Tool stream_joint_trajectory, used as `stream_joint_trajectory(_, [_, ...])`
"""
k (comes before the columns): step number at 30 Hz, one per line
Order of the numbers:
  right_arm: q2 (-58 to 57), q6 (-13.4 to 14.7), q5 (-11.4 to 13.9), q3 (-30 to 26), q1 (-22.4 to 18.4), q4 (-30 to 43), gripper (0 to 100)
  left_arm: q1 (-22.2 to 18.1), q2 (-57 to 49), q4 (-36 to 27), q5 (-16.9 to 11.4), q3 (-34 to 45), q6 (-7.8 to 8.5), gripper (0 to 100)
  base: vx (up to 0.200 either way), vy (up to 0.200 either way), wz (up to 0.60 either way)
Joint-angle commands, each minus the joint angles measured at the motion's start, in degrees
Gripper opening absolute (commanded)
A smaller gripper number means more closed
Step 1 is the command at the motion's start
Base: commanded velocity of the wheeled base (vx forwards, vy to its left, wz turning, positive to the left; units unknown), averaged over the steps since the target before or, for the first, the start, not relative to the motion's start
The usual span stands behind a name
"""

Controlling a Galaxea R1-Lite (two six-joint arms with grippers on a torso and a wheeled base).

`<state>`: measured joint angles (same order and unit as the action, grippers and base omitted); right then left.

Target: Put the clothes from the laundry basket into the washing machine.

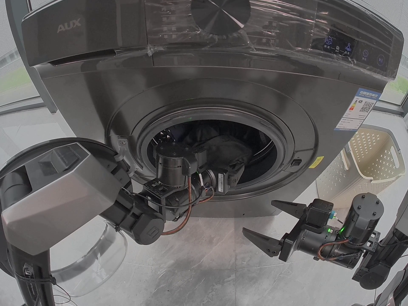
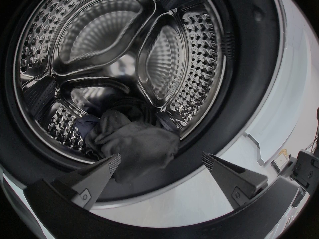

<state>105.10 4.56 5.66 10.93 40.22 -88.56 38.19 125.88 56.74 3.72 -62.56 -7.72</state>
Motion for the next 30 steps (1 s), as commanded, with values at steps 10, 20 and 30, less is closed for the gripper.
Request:
stream_joint_trajectory(10, [-0.2,0.0,-0.1,0.1,0.3,0.0,100,-2.6,8.7,0.8,0.1,-9.9,0.25,100,0.000,0.000,0.00])
stream_joint_trajectory(20, [-0.2,0.0,-0.1,0.1,0.3,0.0,100,-3.4,15.4,-0.5,-0.6,-16.0,1.83,100,0.000,0.000,0.00])
stream_joint_trajectory(30, [-0.1,0.0,0.0,0.1,0.3,0.0,100,-3.6,20.7,-3.6,-0.3,-29.6,0.95,0,0.000,0.000,0.00])
